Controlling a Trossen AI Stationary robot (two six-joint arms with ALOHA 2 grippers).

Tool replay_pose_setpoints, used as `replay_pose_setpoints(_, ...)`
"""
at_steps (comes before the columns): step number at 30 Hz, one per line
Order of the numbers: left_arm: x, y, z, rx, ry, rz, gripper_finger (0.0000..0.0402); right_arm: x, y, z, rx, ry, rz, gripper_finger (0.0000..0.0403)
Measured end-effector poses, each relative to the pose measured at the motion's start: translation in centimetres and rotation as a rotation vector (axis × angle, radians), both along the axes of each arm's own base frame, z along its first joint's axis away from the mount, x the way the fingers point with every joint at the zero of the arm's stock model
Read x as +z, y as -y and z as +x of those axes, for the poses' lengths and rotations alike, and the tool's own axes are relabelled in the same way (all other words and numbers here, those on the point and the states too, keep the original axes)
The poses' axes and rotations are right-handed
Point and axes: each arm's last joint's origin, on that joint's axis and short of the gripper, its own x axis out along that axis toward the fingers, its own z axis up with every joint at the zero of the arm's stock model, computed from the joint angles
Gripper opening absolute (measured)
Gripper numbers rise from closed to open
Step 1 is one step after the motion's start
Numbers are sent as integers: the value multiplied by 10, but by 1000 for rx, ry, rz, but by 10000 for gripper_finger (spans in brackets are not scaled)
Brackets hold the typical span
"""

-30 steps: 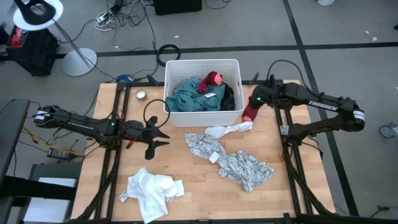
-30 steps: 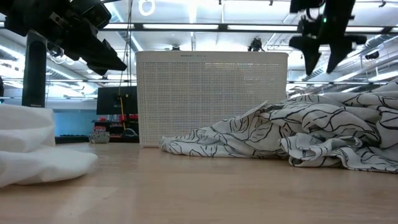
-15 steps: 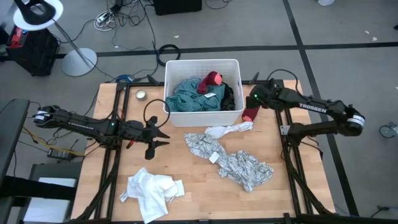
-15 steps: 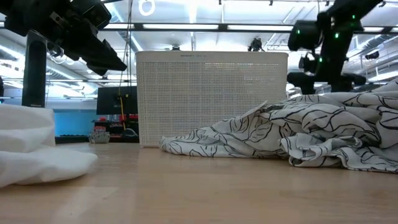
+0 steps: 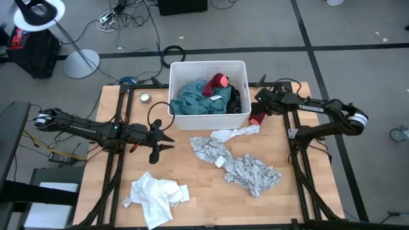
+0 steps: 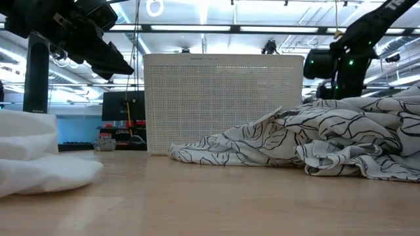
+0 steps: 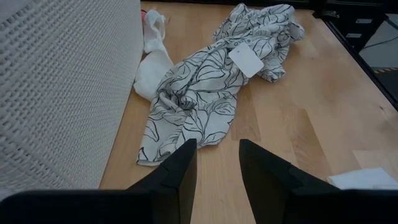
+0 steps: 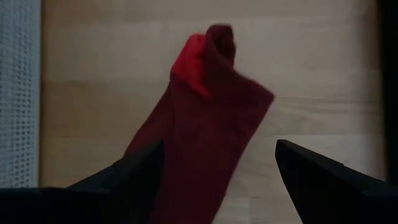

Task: Sort clothes
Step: Put the red sock into the white laundry organizer

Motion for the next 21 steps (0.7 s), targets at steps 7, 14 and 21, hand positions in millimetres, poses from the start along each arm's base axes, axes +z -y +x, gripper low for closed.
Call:
replay_pose_setpoints(7, 0, 0, 0, 0, -1, 0, 126, -21, 6, 10, 21, -7, 49, 307)
replay_pose_setpoints(14, -1, 0, 0, 0, -8, 1, 126, -33, 10, 15, 26, -41, 67, 279)
replay_pose_setpoints(21, -1, 0, 0, -1, -8, 2, 126, -31, 9, 14, 46, -37, 57, 146)
